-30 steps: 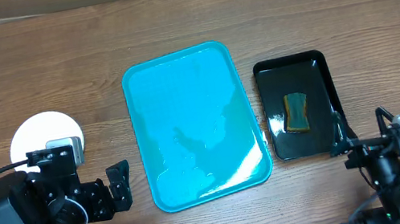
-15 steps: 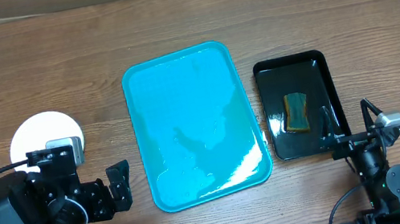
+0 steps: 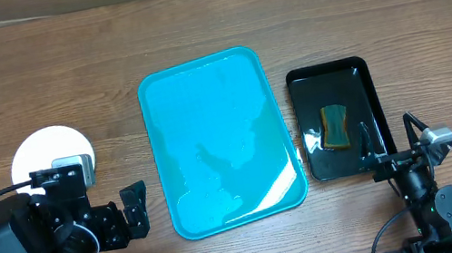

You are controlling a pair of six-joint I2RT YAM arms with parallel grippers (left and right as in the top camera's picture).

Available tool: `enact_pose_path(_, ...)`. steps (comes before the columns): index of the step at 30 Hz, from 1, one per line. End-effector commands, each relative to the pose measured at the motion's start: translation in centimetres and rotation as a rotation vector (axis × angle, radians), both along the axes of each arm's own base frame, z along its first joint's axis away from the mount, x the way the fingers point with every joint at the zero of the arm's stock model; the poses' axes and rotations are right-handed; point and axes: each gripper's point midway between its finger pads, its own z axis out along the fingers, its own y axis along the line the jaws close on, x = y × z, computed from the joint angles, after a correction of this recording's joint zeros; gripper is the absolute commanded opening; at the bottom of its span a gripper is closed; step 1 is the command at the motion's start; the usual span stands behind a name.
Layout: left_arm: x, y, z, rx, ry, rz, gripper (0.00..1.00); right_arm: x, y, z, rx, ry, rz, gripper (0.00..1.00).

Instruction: Clean dirty plates on tray and stack at the side

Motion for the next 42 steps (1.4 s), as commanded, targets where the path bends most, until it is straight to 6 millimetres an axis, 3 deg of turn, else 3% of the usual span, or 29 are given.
enact_pose_path(1,0.0,-0.1,0.4,0.016,-0.015,-0.016,1.00,0.0,0.2,-0.2,0.002,-0.002,0.010,1.00)
enact_pose_path(9,-0.4,-0.5,0.5,0.034,-0.028,-0.041,1.00,0.0,0.2,-0.2,0.002,-0.002,0.010,1.00)
enact_pose_path(12,-0.9,0.6,0.9,0.098,-0.064,0.009,1.00,0.0,0.2,-0.2,0.002,-0.002,0.010,1.00)
enact_pose_path(18,0.8,-1.4,2.7,0.042,-0.375,-0.069,1.00,0.0,0.2,-0.2,0.002,-0.002,0.010,1.00)
enact_pose_path(26,1.8,-4.2,-2.5,0.019,-0.601,-0.228,1.00,0.0,0.2,-0.2,0.002,-0.002,0.010,1.00)
enact_pose_path(37,2.6,-4.3,-8.4,0.048,-0.728,-0.239,1.00,0.0,0.2,-0.2,0.002,-0.002,0.010,1.00)
enact_pose_path(42,4.0,-4.3,-11.7,0.054,-0.717,-0.243,1.00,0.0,0.2,-0.2,0.002,-0.002,0.010,1.00)
